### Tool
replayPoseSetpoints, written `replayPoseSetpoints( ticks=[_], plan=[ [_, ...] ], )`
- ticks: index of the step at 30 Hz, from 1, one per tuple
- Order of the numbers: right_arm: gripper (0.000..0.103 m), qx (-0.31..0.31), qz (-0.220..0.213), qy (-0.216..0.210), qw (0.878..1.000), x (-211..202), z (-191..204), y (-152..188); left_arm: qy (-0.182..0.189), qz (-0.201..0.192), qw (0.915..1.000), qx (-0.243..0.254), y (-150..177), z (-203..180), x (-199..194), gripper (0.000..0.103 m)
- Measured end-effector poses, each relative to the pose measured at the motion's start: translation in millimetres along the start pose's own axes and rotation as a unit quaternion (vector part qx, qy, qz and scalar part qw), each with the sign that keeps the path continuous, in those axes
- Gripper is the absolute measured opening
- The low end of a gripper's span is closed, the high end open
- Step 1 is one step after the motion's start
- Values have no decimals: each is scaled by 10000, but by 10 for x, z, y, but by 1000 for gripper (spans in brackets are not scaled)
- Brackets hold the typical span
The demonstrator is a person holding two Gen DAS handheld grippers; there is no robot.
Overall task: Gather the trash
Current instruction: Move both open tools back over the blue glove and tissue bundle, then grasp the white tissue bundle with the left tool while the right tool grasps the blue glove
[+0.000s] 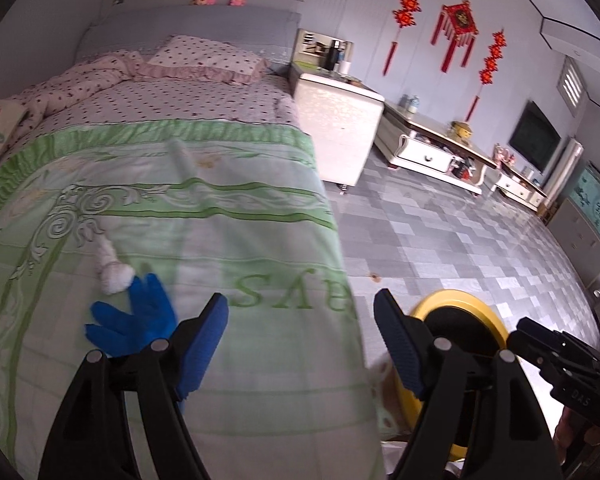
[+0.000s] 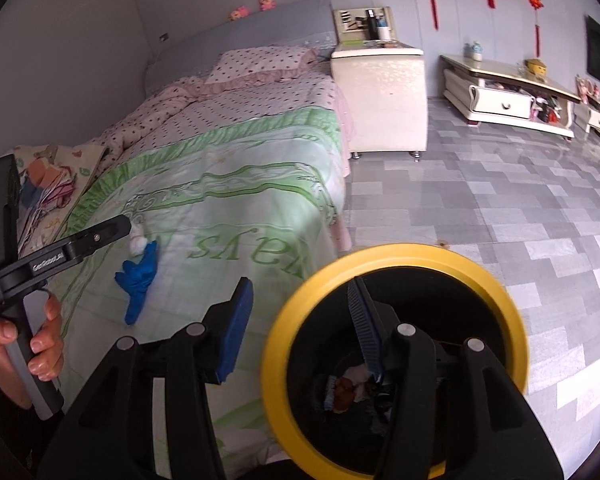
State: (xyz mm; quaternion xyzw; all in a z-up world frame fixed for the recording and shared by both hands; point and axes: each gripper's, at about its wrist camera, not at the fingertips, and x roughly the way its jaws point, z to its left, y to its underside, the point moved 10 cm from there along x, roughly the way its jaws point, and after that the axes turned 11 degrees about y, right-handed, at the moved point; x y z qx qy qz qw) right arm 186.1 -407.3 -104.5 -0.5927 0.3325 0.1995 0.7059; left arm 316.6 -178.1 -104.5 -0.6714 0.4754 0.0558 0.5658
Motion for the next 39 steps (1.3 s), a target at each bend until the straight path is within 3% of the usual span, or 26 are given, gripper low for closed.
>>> replayPoseSetpoints(
  ticks=[11, 21, 32, 39],
  plan=[
    [52, -422, 69, -624, 9971, 251, 953, -86, -651, -77, 9974, -303, -145, 885, -156, 73],
    [53, -866, 390, -1196, 9883, 652, 1789, 148, -1132, 66, 9917, -605, -135, 1679, -27, 73],
    [59, -1058, 895, -1581, 9776, 1351, 2561, 429, -1322, 359, 9856, -990, -67, 2355, 395, 73],
    [59, -1246, 1058, -1527, 9747, 1710, 2881, 520, -1208, 575, 9843, -1151, -4, 2528, 686, 72]
  ],
)
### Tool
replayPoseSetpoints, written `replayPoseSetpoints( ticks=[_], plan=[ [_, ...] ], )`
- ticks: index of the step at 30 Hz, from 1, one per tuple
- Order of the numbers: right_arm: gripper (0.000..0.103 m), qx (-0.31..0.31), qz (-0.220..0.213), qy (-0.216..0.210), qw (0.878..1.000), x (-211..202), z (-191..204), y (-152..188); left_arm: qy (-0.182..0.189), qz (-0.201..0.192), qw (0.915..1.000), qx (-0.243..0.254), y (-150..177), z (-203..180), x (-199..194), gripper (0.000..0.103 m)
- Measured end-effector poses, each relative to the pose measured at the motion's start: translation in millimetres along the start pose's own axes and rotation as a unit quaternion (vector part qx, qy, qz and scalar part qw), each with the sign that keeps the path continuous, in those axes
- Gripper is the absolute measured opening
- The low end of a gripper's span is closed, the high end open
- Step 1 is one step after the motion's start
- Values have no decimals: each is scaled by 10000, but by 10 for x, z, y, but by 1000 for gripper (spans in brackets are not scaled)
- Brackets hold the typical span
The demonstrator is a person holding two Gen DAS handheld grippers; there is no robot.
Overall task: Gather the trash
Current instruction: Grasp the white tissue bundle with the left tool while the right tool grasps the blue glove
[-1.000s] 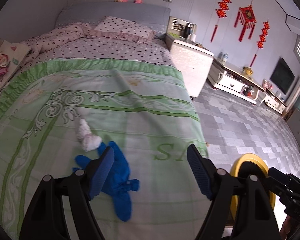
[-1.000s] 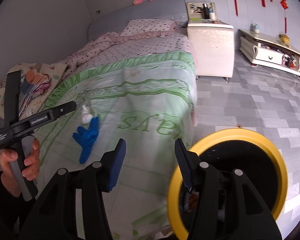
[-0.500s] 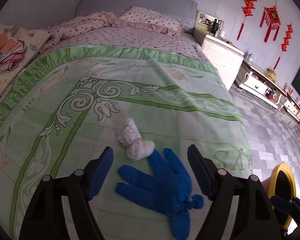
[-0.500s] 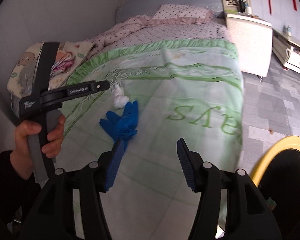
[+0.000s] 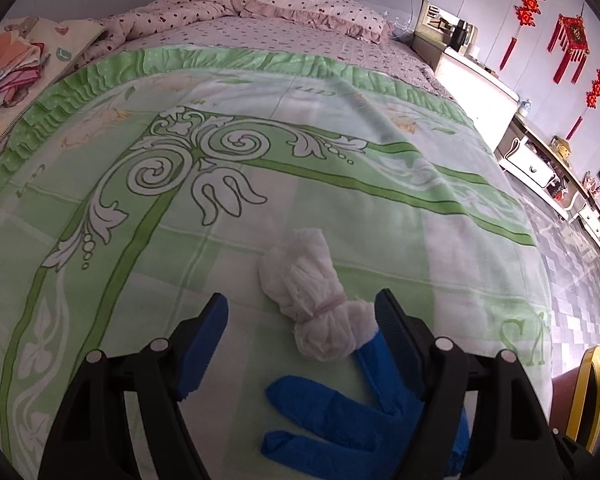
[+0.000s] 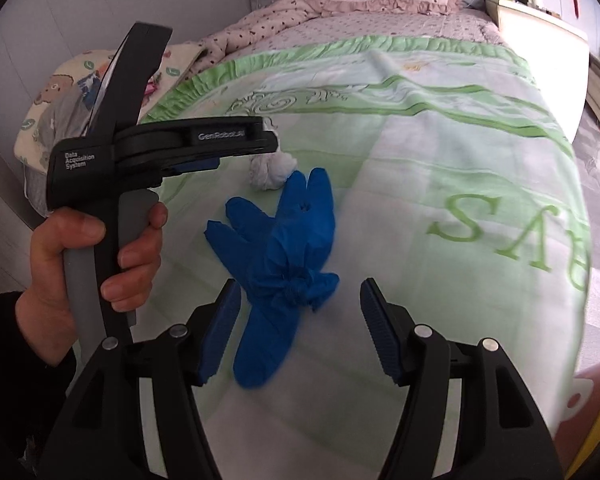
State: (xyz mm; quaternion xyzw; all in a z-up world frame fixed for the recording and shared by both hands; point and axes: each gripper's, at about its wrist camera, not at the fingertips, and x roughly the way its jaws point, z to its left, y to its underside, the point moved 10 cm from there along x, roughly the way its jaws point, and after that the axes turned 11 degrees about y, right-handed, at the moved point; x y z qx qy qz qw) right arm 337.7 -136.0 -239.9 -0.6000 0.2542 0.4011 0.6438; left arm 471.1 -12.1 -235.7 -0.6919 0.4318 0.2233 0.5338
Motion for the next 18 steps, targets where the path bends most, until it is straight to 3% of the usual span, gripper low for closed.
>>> replayPoseSetpoints(
  ticks=[3, 5, 6, 8, 13, 18],
  plan=[
    [58, -14, 61, 6, 10000, 138, 44, -32, 107, 103, 9999, 30, 5, -21, 126, 60],
    [52, -24, 92, 40, 9999, 214, 59, -48, 232, 161, 9996, 43, 17, -41, 197, 45],
    [49, -25, 100, 43, 9999, 250, 71, -63, 284, 180, 9994, 36, 24, -48, 215, 42],
    [44, -82, 102, 59, 9999, 286, 82, -76, 298, 128, 9995, 54, 26, -62, 228, 38],
    [17, -187, 136, 120, 9997, 348, 139, -88, 349, 47, 9993, 99, 24, -84, 211, 33],
    [14, -177, 87, 94, 9998, 254, 135, -102, 437, -75, 9990, 38, -35, -76, 58, 32]
  ],
)
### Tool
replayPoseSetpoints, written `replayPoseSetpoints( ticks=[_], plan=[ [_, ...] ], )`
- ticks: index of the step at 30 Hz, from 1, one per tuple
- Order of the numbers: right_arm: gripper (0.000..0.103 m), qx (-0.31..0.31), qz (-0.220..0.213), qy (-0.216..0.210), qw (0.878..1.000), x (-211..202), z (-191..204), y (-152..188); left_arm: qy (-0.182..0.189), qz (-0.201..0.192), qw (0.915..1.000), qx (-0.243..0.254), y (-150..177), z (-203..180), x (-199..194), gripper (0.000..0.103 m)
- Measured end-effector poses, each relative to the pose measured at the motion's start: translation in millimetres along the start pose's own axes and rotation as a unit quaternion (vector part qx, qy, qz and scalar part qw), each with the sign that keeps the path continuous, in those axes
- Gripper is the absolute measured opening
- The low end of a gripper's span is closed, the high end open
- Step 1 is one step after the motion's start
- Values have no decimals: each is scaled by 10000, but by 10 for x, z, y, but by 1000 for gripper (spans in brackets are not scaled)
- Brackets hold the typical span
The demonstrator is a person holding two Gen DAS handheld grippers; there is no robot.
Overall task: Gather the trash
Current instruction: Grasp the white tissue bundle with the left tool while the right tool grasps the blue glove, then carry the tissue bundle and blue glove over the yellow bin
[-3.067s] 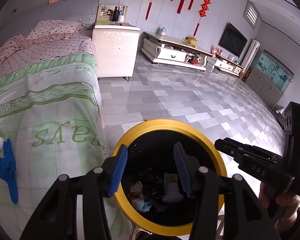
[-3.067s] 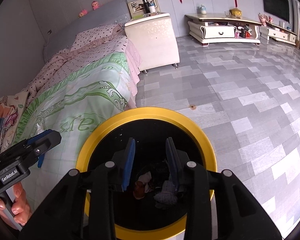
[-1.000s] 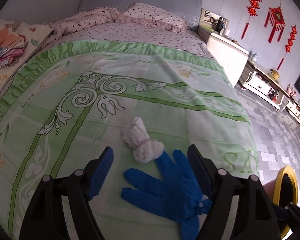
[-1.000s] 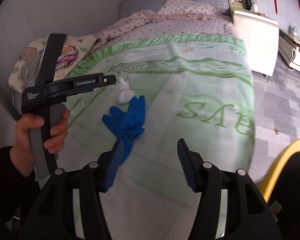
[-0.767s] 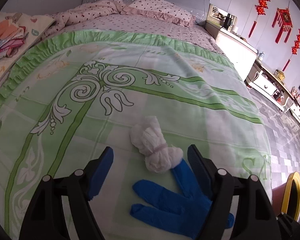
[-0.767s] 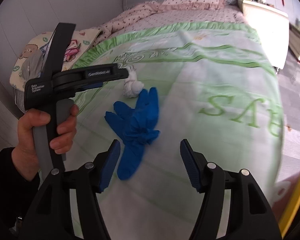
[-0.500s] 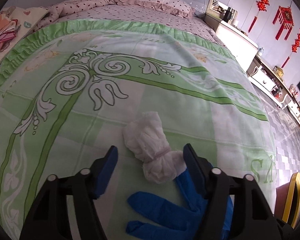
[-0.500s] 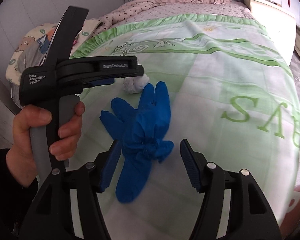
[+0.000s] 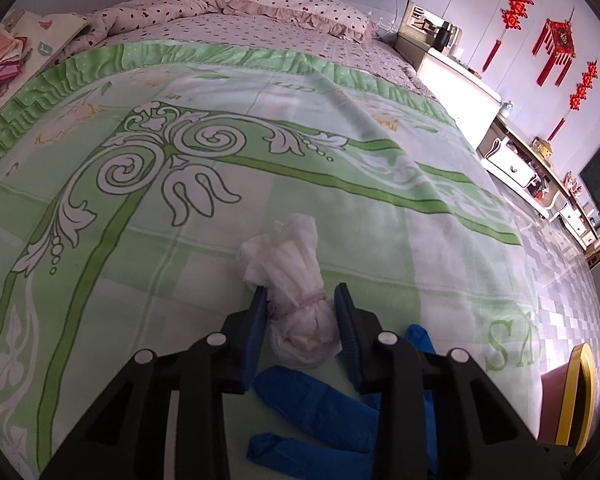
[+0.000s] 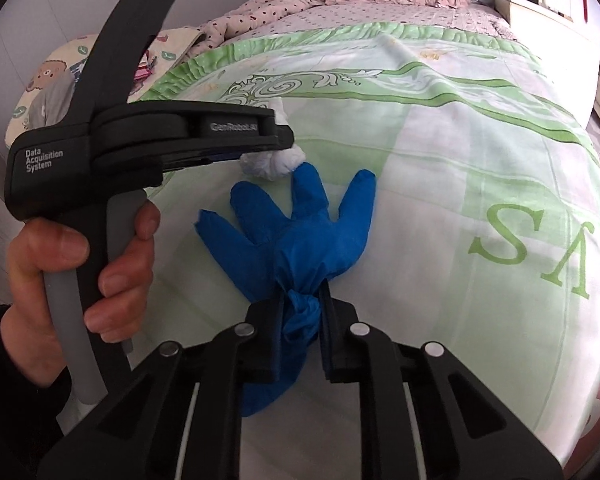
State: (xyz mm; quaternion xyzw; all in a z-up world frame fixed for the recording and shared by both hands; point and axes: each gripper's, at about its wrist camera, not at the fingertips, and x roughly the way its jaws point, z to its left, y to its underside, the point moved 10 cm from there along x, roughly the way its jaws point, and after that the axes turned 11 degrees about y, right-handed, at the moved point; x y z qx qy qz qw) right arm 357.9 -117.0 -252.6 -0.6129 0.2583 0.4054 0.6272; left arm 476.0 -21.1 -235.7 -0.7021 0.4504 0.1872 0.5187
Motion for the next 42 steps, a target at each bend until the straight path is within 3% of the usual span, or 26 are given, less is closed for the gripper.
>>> replayPoseSetpoints(
  ticks=[9, 21, 32, 42],
  plan=[
    [13, 46, -136, 89, 9999, -551, -239, 133, 137, -408, 9989, 197, -84, -258, -623, 32],
    [14, 578, -747, 593, 9938, -1777, -1043, 379, 518, -621, 9953, 536, 241, -1018, -1199, 32],
    [14, 1288, -1115, 1336, 9763, -2759, -2069, 799, 1072, -327, 9871, 1145, 711, -2144, -1165, 32],
    [14, 1997, -1126, 1842, 9558, -3188, -3016, 1165, 1486, 118, 9752, 1633, 1185, -3081, -871, 32]
  ],
)
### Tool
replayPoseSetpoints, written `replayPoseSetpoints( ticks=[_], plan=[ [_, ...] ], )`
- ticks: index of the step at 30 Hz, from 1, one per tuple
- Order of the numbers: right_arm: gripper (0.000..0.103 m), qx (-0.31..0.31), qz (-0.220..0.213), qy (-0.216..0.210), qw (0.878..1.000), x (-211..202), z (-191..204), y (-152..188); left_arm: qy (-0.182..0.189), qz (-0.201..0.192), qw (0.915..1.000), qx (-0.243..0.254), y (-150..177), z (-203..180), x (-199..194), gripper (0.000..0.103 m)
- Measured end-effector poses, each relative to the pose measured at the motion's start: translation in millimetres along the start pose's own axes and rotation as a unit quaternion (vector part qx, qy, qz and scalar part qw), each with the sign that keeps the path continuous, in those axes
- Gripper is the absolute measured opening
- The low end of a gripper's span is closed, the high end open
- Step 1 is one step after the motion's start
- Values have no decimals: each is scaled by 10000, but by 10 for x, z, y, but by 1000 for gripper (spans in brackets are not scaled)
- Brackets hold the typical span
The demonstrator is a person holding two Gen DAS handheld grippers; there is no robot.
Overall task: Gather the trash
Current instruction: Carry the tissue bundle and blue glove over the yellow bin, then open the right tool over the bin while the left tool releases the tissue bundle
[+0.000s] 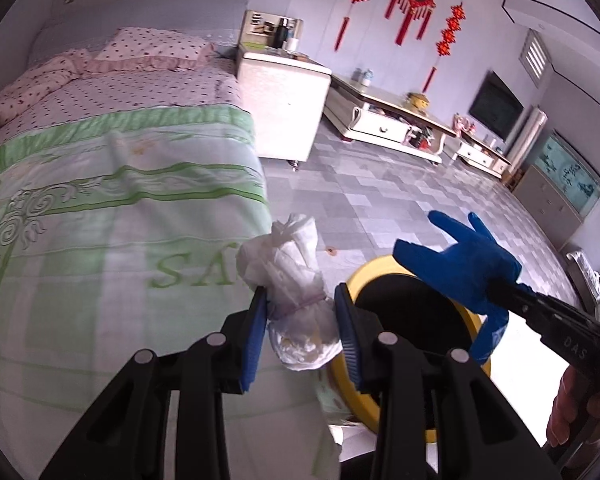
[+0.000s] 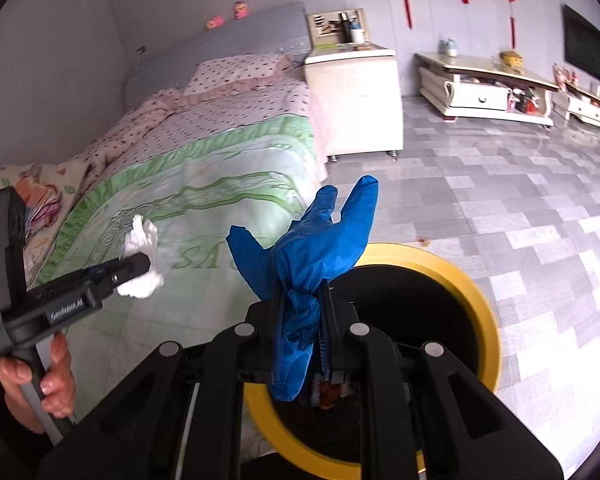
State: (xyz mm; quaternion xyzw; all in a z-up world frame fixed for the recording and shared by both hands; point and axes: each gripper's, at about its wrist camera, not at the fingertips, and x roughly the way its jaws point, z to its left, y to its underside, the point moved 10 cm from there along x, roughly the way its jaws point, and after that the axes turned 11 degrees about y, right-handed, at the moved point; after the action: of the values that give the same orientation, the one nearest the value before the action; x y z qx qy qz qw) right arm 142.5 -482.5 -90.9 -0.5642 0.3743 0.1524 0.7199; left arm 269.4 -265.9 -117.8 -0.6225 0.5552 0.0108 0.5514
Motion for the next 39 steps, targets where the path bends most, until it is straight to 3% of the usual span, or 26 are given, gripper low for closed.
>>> replayPoseSetpoints(
  ticks=[9, 17, 19, 22, 25, 32, 39],
  plan=[
    [14, 369, 3, 165, 9992, 60, -588, -28, 293, 366, 9989, 3, 170, -409, 485, 33],
    [15, 582, 63, 226, 9980, 126, -766, -8, 374, 554, 9977, 54, 294, -579, 665, 36],
    [24, 660, 99, 205, 9976, 130, -775, 0, 394, 565, 9976, 28, 305, -583, 668, 38],
    [29, 758, 85, 260, 9967, 131, -782, -10, 398, 563, 9976, 34, 290, -581, 666, 51],
    [30, 849, 84, 276, 9960, 123, -832, -13, 425, 529, 9977, 7, 283, -576, 639, 54],
    [30, 880, 25, 277, 9957, 50, -846, -37, 340, 379, 9986, -105, 225, -443, 510, 55],
    [30, 644, 38, 98, 9979, 29, -457, -42, 198, 128, 9995, -192, 127, -227, 180, 55]
  ],
)
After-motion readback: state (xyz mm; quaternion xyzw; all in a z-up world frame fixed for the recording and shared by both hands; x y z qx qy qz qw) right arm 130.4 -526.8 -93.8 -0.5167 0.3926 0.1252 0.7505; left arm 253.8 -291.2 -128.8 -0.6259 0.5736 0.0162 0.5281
